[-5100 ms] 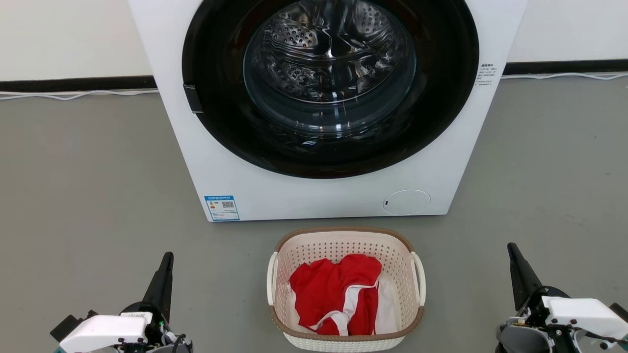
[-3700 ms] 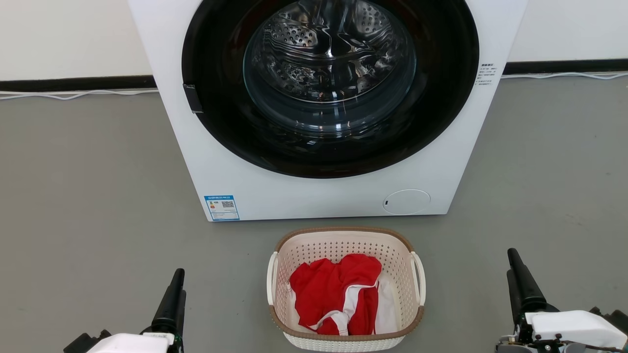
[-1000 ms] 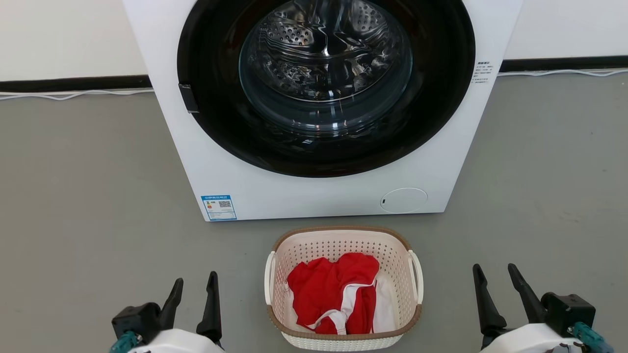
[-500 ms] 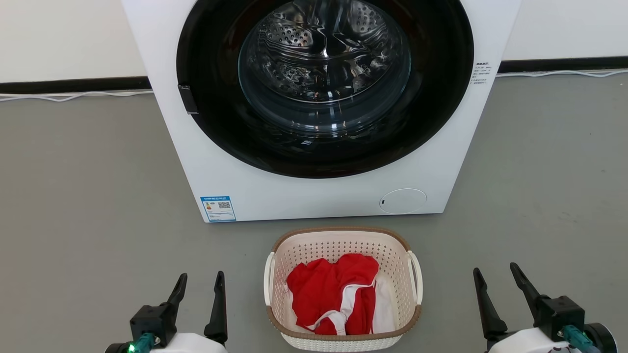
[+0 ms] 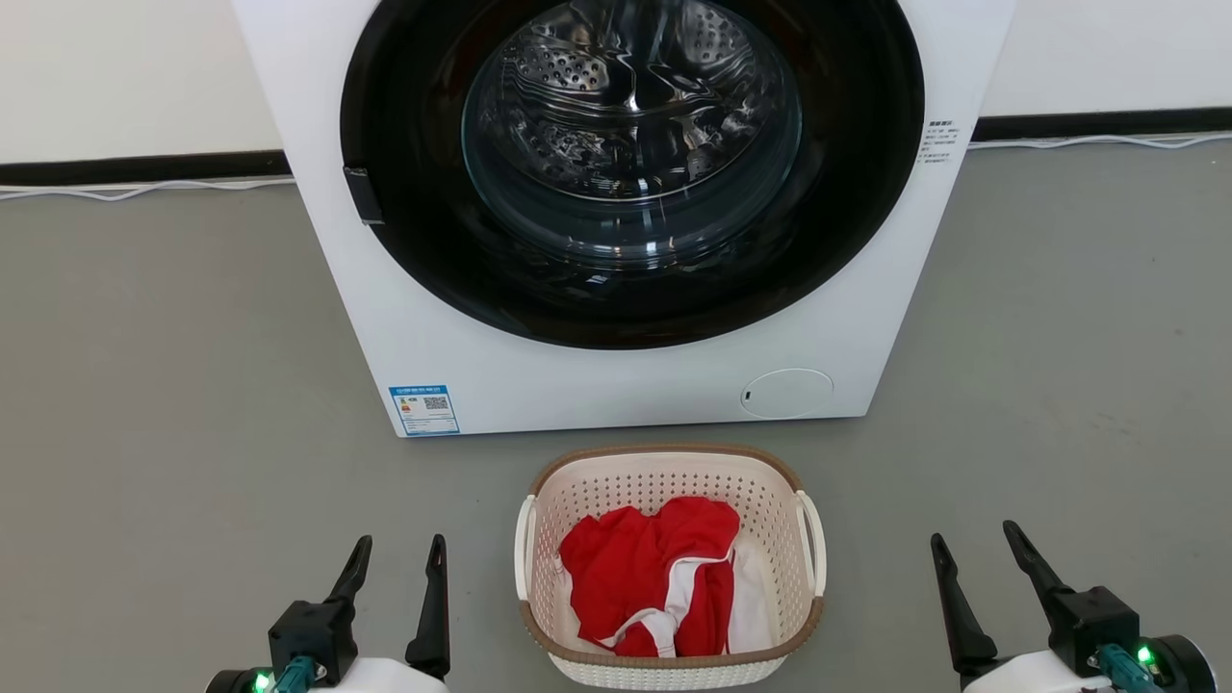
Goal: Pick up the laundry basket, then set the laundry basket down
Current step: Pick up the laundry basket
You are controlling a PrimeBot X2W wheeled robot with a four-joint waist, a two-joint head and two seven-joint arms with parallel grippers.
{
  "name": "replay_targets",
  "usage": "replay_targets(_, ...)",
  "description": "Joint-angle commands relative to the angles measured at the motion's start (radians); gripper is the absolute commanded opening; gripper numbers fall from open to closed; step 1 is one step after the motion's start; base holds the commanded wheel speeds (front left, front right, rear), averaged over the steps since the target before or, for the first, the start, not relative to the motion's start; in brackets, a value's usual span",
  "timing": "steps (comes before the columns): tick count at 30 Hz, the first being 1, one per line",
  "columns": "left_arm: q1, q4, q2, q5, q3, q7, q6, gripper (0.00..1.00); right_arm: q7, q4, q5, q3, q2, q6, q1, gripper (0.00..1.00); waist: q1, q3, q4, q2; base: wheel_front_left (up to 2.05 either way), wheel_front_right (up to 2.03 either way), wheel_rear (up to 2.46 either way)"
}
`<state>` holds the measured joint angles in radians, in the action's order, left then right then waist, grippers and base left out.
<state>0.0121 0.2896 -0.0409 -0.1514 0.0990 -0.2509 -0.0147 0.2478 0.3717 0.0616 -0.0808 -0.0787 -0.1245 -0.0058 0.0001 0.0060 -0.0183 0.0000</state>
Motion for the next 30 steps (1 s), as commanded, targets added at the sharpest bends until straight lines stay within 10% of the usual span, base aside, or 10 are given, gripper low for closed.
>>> replay_targets(1,-0.020,-0.021,-0.009,0.002,-0.029,-0.011,-0.003,1.00,0.014,-0.017,0.004,0.021,-0.011,-0.006,-0.046,1.00,0.0000,0.000,0.000,0.0000,0.00,0.00,0.00)
replay_targets(30,-0.321,0.193,-0.009,-0.115,0.086,-0.011,0.003,1.00,0.014,0.182,-0.004,-0.019,-0.007,-0.006,-0.308,1.00,0.0000,0.314,0.037,0.0000,0.00,0.00,0.00)
